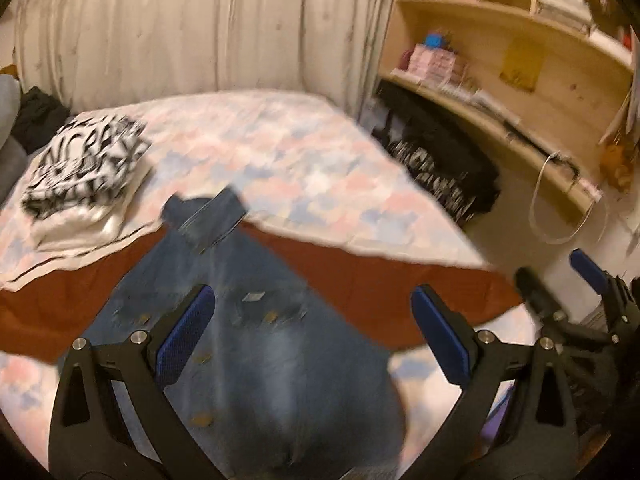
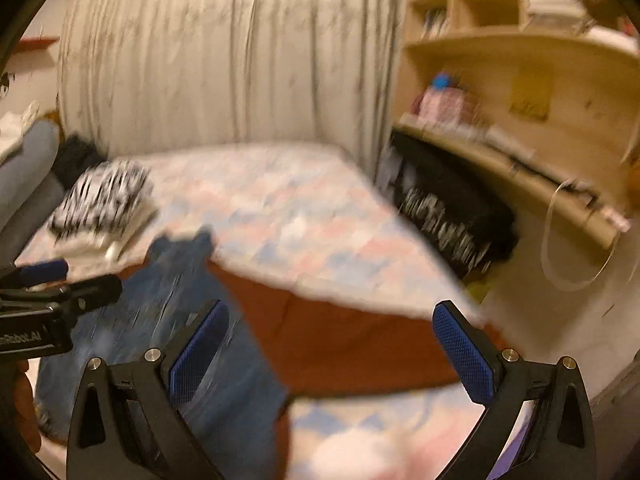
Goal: Fold large clothes
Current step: 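Move the right tool to the brown sleeve cuff and grasp it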
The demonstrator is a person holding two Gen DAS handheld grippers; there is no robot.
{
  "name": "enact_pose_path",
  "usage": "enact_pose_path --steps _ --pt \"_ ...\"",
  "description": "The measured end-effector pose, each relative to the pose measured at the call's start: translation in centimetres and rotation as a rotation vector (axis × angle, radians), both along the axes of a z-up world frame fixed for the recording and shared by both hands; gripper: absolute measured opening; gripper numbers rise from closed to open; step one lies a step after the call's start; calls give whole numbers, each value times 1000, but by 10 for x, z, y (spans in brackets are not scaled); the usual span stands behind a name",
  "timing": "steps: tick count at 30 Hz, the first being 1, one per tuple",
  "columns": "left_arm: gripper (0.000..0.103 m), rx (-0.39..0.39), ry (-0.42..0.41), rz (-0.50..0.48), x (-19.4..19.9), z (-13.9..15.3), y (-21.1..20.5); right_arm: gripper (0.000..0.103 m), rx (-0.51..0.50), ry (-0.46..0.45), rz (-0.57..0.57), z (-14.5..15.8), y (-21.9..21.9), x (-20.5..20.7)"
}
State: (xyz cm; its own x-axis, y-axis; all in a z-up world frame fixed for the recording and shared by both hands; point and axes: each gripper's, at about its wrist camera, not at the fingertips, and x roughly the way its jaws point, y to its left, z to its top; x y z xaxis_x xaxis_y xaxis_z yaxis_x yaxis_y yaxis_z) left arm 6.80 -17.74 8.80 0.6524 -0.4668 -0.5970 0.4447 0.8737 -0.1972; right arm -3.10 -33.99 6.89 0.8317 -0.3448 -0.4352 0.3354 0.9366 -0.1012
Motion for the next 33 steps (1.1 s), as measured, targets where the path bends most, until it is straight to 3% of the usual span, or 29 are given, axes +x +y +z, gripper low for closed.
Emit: enact_pose_path --steps 4,8,11,15,18,21,23,26,29,33 --pt "98 -27 -4 -25 20 16 -31 103 -53 -185 -47 44 -46 -21" --pt "98 7 -76 -33 34 23 -69 103 -34 -241 -91 80 -99 -32" --pt "98 15 -82 -51 45 15 -97 103 16 -209 -83 86 -143 -26" --pt "98 22 -47 -70 61 -13 -133 103 40 -120 -168 80 -205 -17" --pt "98 30 4 -68 73 -44 -153 103 76 -47 -199 46 -247 1" --pt "98 32 60 -53 88 -88 -174 103 189 40 -232 9 -294 9" --pt "98 43 51 -40 92 -109 -181 100 259 95 -255 -33 -311 17" --pt "98 57 29 -27 93 -140 -186 81 348 182 -321 -92 -338 8" --pt "98 69 56 -26 96 -169 -193 79 471 256 -383 -163 -363 0" --pt "98 98 105 -28 101 -195 -199 78 618 336 -449 -232 -394 -3"
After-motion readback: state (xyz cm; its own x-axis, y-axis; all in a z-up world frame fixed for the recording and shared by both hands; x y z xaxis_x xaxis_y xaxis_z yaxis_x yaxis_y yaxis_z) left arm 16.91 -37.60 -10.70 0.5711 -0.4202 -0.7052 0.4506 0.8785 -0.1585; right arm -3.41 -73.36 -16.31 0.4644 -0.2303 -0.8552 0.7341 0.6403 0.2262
